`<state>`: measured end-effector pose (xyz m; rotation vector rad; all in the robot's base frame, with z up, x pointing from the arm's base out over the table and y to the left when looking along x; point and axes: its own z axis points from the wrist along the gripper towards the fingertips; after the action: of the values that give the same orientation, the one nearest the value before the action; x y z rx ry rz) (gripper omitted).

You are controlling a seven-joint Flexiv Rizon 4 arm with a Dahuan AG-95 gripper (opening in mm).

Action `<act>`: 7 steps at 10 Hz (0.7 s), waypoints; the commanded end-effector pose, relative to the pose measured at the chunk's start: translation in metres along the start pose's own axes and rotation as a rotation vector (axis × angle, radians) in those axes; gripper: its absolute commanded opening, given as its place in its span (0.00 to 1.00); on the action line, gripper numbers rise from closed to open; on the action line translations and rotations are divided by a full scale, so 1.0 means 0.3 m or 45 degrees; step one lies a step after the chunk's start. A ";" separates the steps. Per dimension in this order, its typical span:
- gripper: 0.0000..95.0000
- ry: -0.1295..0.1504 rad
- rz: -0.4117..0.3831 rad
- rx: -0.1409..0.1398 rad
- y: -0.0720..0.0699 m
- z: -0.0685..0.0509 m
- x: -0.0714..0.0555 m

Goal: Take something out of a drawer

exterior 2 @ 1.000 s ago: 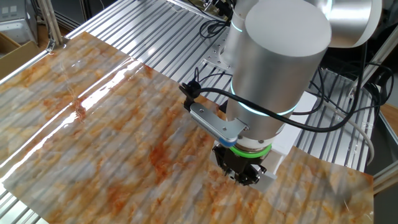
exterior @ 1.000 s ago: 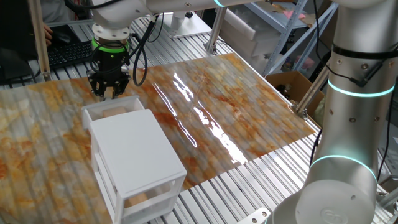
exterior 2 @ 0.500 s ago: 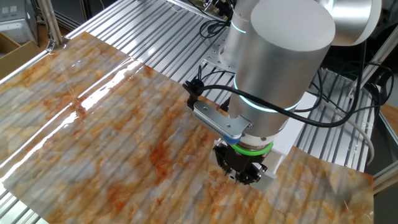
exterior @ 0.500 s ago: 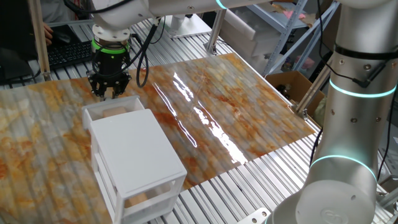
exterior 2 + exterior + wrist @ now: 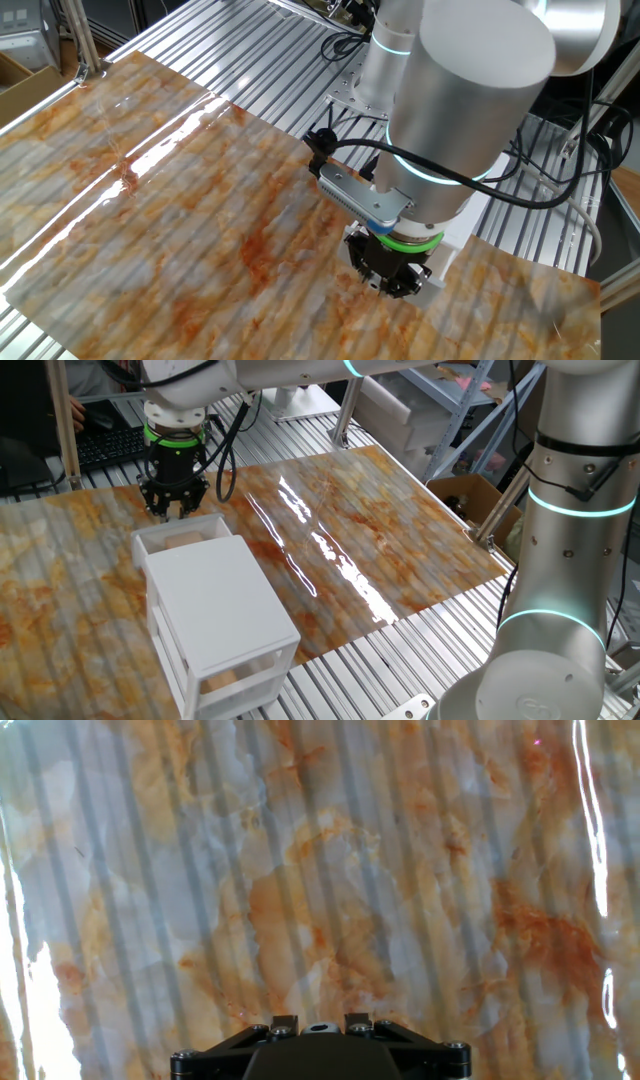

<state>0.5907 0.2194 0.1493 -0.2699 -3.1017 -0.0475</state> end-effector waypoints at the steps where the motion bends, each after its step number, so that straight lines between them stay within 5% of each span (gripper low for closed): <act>1: 0.00 -0.001 -0.008 -0.001 -0.001 -0.001 0.001; 7: 0.00 -0.006 -0.024 -0.002 -0.001 -0.001 0.001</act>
<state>0.5902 0.2192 0.1495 -0.2363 -3.1118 -0.0443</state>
